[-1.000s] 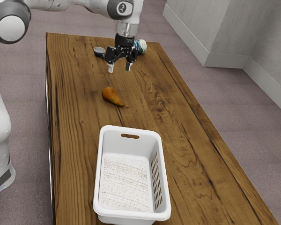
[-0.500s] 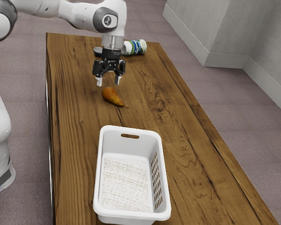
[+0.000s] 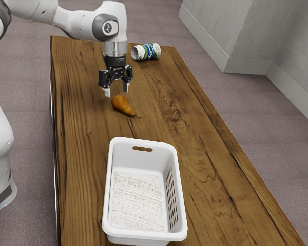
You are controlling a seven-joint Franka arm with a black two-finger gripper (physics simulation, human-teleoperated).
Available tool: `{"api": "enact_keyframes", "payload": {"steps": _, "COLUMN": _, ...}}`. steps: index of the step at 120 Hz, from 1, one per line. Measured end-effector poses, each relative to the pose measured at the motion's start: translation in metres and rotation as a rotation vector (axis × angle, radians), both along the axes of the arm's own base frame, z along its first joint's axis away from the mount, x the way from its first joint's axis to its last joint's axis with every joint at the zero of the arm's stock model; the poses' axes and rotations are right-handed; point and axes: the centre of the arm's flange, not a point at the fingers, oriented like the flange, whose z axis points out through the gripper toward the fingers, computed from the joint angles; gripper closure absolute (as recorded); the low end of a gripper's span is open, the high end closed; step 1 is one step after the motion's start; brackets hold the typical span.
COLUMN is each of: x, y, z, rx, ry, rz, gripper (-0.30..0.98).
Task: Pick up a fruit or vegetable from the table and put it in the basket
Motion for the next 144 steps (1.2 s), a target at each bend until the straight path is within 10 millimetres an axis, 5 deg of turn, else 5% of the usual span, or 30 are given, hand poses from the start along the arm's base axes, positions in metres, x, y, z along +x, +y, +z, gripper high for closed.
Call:
{"api": "enact_keyframes", "payload": {"steps": 47, "x": 0.017, "y": 0.012, "z": -0.037, "rx": -0.028, "ry": 0.016, "rz": 0.055, "gripper": 0.0}}
{"api": "enact_keyframes", "payload": {"steps": 113, "x": 0.047, "y": 0.022, "z": -0.059, "rx": -0.029, "ry": 0.025, "rz": 0.072, "gripper": 0.0}}
{"api": "enact_keyframes", "payload": {"steps": 144, "x": 0.05, "y": 0.014, "z": -0.048, "rx": -0.028, "ry": -0.003, "rz": 0.068, "gripper": 0.38}}
